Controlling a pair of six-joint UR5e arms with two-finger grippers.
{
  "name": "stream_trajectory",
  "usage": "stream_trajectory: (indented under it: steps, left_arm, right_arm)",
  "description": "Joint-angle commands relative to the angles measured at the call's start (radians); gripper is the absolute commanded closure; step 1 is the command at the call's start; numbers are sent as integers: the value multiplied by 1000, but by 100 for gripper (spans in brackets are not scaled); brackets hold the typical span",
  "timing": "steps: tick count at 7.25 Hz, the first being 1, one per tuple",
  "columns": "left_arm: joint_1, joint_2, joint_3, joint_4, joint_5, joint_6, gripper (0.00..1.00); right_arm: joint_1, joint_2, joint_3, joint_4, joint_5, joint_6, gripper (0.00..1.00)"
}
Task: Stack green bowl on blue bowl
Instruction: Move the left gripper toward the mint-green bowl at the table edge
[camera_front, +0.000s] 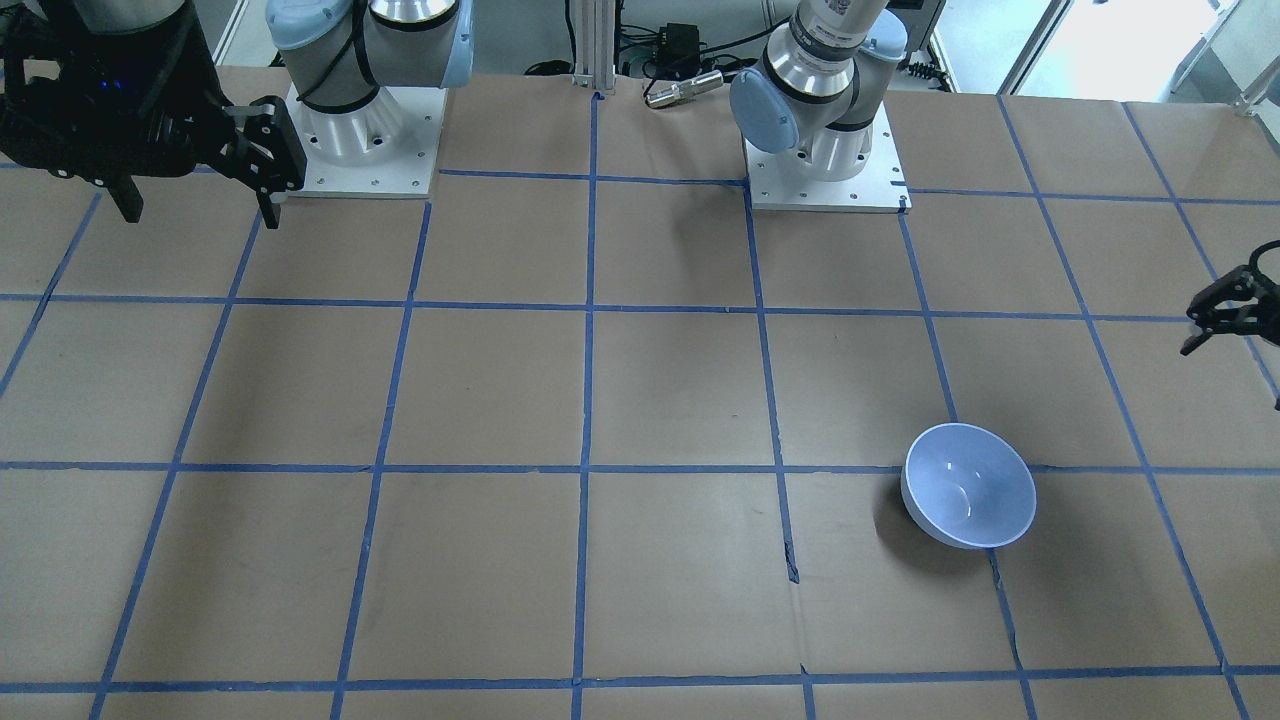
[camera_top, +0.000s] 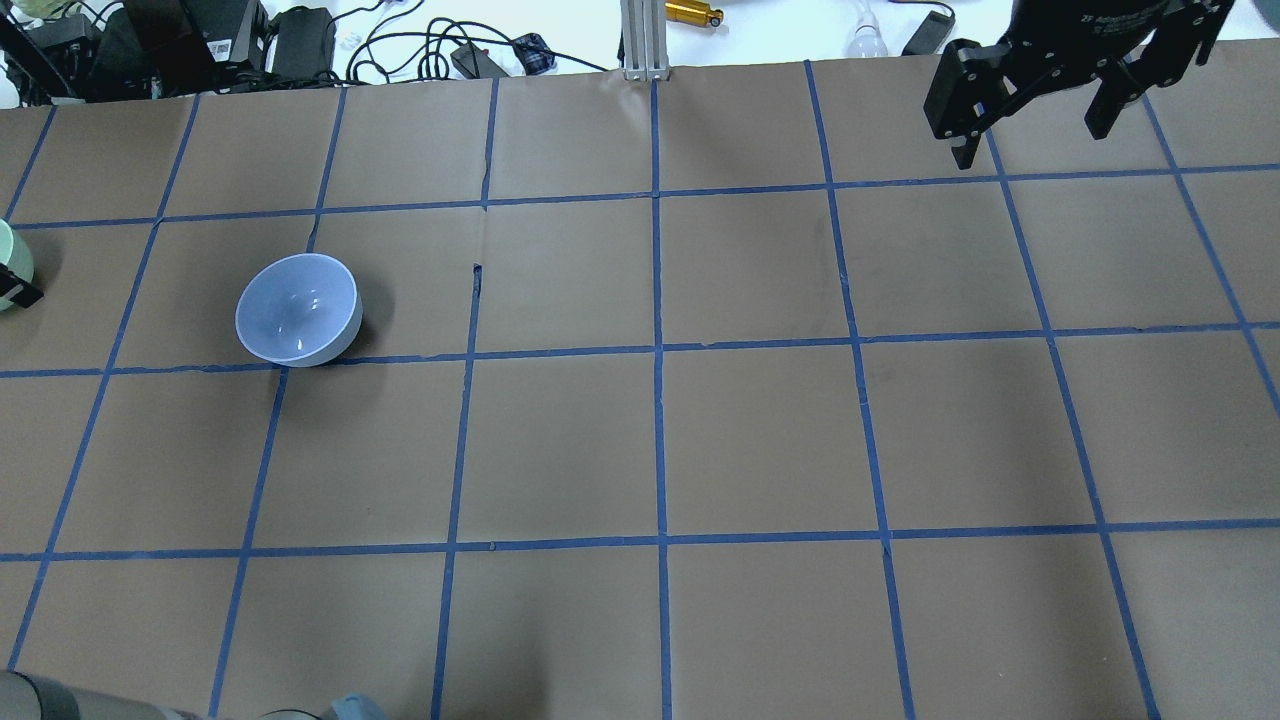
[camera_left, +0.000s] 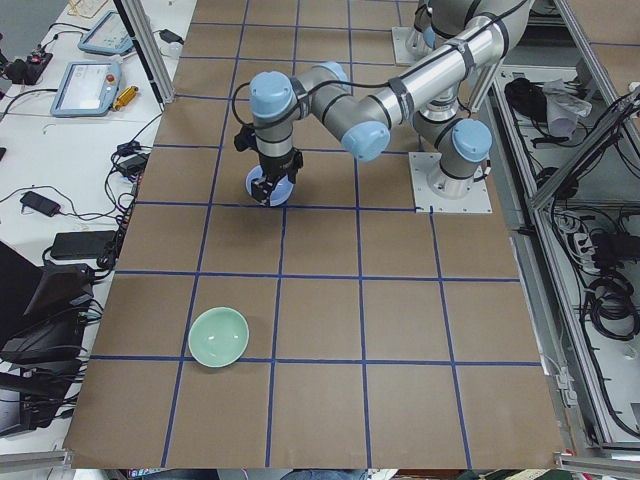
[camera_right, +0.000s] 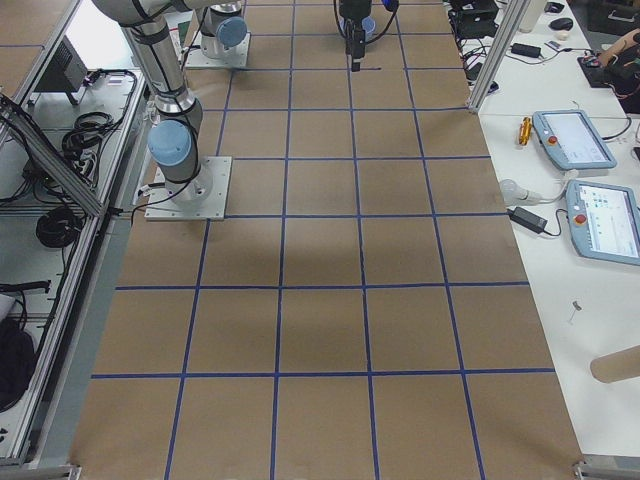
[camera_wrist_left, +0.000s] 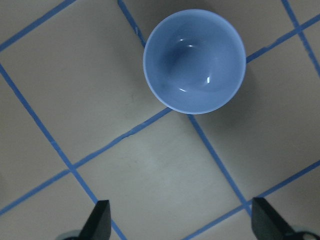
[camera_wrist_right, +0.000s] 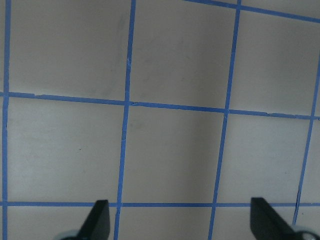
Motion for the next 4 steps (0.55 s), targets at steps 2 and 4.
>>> stream_trajectory:
  steps: [2, 4]
  left_arm:
    - [110, -214, 203, 42, -4, 337, 0]
    - [180, -331, 283, 43, -9, 489, 0]
  right_arm:
    - [0, 0, 0, 0, 0, 0, 0]
    - [0, 0, 0, 0, 0, 0, 0]
